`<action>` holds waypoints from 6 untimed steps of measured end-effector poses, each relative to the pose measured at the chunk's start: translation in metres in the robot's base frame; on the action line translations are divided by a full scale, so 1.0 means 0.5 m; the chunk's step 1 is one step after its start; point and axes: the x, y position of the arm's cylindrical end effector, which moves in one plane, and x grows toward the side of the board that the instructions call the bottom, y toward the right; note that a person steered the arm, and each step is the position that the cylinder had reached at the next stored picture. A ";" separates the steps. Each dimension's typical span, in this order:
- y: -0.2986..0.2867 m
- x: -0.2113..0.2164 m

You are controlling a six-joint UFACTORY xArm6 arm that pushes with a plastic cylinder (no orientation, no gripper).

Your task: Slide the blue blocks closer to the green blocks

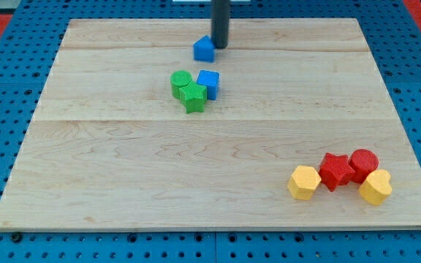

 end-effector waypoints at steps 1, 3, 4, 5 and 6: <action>0.049 -0.038; -0.073 0.056; -0.069 0.047; -0.078 -0.047; -0.059 -0.050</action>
